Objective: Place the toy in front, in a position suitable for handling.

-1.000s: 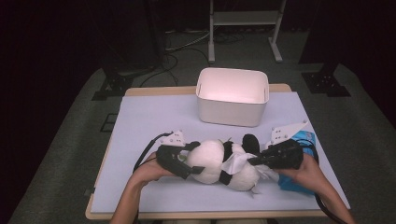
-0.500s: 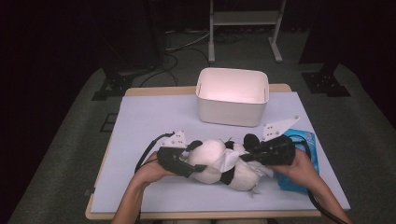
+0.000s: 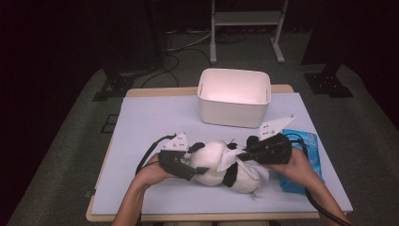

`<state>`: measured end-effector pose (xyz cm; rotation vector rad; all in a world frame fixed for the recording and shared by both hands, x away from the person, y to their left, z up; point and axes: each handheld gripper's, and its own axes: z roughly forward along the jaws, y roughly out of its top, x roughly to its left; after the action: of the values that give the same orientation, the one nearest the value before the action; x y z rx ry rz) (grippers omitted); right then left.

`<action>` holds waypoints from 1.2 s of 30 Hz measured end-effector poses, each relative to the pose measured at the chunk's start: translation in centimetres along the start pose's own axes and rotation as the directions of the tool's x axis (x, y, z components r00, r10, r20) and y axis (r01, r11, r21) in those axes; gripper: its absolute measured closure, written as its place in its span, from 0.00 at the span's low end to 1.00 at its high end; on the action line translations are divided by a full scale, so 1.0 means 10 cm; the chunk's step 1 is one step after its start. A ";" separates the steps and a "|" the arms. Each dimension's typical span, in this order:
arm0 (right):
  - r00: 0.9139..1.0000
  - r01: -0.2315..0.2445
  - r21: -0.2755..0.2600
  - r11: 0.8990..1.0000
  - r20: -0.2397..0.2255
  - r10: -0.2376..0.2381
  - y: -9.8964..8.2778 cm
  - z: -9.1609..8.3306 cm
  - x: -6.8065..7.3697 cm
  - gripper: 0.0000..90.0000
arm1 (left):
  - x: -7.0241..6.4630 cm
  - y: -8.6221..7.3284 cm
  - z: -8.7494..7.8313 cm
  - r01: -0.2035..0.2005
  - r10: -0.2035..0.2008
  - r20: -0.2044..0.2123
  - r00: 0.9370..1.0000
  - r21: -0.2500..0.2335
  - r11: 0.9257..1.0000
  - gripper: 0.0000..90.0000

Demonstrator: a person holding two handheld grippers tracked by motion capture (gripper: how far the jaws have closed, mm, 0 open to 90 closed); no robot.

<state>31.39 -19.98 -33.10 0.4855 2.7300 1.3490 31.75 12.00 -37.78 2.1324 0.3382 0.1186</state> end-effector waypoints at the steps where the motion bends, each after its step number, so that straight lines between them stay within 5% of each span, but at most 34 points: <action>1: 1.000 -0.010 -0.006 1.000 0.008 0.010 -0.03 -0.04 -0.01 0.93 | 0.01 -0.01 0.00 0.003 -0.003 0.001 1.000 -0.002 1.000 0.30; 13: 0.994 -0.100 -0.037 0.994 0.035 0.101 -0.39 -0.29 -0.14 0.92 | 0.02 -0.08 -0.01 -0.014 0.014 0.020 1.000 0.010 1.000 0.30; 29: 0.991 -0.112 -0.053 0.992 0.068 0.115 -0.20 -0.19 -0.28 0.91 | 0.00 -0.10 -0.04 -0.056 0.055 0.046 0.997 0.030 0.998 0.34; 36: 0.994 -0.102 -0.045 0.994 0.043 0.104 -0.26 -0.17 -0.22 0.93 | 0.03 -0.10 -0.03 -0.012 0.008 0.058 0.998 0.061 0.998 0.24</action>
<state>32.50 -23.45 -34.30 0.6533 2.6679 1.3971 31.78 12.86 -38.47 2.1933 0.3006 0.0524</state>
